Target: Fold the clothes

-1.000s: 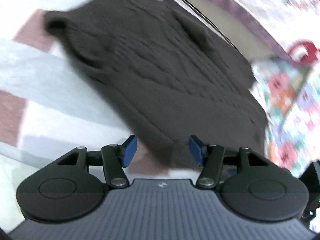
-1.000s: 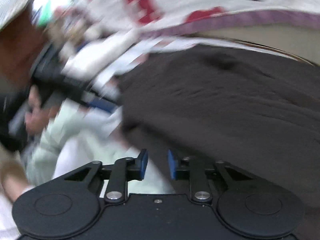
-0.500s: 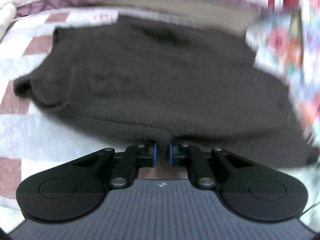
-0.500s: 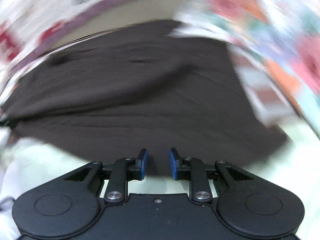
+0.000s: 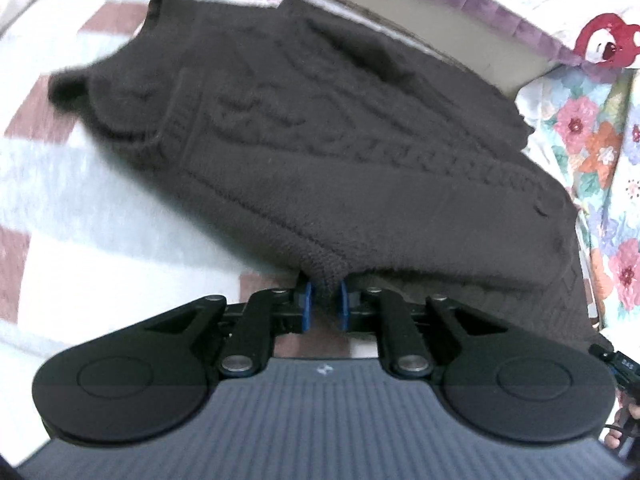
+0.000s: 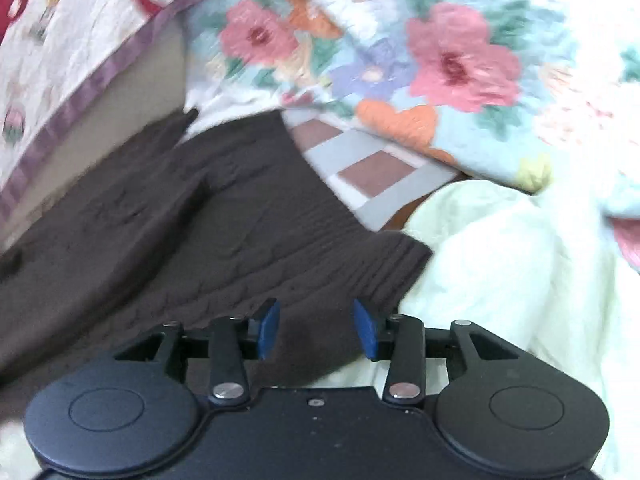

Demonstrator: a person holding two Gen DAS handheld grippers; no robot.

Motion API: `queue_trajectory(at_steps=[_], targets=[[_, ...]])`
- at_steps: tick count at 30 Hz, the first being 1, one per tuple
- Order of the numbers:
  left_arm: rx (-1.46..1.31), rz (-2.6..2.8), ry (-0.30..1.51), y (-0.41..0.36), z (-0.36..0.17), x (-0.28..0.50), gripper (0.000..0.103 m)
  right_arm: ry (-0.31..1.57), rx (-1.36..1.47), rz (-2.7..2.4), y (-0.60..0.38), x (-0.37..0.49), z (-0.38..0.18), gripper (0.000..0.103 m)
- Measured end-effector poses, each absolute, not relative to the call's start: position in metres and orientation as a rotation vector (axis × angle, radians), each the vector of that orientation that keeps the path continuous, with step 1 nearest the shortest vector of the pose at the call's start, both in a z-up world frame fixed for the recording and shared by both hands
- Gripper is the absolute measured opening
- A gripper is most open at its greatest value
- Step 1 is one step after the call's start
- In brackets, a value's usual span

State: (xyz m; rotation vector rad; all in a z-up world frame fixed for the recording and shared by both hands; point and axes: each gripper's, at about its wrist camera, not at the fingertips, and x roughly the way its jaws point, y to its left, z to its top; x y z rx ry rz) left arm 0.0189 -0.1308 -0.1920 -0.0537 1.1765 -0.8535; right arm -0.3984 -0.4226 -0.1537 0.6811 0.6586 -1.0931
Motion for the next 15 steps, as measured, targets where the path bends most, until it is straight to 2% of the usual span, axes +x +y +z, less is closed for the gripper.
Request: queue_trajectory(at_steps=[5,7,8,11,14,15], targets=[[-0.073,-0.853,1.205,-0.129,-0.195,0.023,0.016,0.616,0.794,-1.148,-0.427,-0.407,-0.154,0.044],[-0.074,-0.845,1.215,-0.130,-0.196,0.025,0.023,0.652,0.784,-1.161,-0.423,-0.408,-0.153,0.044],[-0.077,-0.843,1.219,-0.130,-0.197,0.026,0.023,0.662,0.788,-1.169,-0.422,-0.409,-0.151,0.044],[-0.088,-0.840,1.228,-0.131,-0.197,0.029,0.024,0.714,0.872,-1.202,-0.420,-0.413,-0.159,0.046],[-0.065,-0.841,1.212,-0.136,-0.196,0.030,0.031,0.679,0.966,-1.222,-0.417,-0.421,-0.162,0.048],[-0.063,-0.845,1.203,-0.137,-0.197,0.031,0.032,0.661,0.991,-1.225,-0.415,-0.423,-0.162,0.052]])
